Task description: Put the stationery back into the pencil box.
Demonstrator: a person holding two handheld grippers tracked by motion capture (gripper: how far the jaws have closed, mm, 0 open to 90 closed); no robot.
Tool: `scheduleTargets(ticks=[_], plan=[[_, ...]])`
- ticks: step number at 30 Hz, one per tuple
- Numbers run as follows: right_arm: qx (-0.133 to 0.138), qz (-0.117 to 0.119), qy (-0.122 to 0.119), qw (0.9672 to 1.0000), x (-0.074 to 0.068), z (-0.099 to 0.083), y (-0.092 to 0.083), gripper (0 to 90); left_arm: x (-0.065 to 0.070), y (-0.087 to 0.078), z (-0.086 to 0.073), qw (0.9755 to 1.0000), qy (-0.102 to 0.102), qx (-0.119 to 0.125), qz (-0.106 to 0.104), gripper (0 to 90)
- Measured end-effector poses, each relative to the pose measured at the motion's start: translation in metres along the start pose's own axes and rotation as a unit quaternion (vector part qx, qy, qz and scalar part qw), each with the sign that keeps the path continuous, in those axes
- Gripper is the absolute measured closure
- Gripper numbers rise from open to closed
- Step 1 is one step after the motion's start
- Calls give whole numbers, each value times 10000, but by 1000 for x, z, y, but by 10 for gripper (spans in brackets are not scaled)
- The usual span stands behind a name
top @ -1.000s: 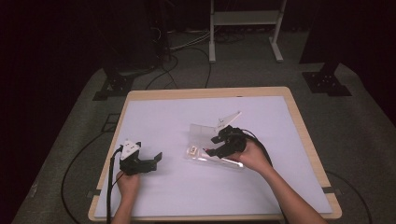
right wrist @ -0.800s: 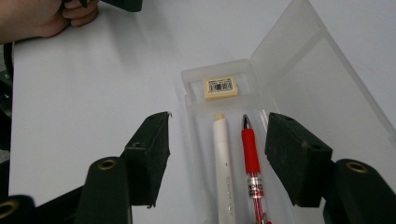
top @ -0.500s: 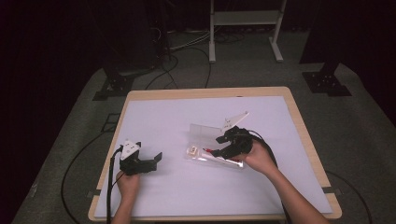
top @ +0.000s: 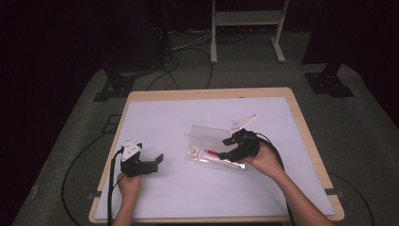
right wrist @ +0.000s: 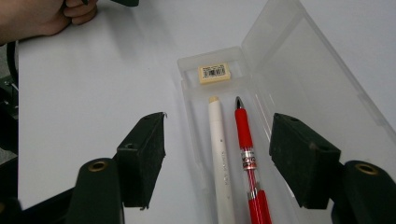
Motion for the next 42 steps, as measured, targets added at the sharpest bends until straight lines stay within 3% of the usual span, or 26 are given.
scheduleTargets(ticks=[42], plan=[[118,-172,307,9993,11,-40,-25,341,0,0,0,10000,20,-18,17,0]])
Point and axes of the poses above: each handheld gripper's, and its own axes: y roughly forward along the jaws, z roughly out of its top, x roughly to its right, the point moved 9 cm from there along y, roughly forward along the jaws, and after that the axes turned 9 degrees about -x, right-handed, at the moved point
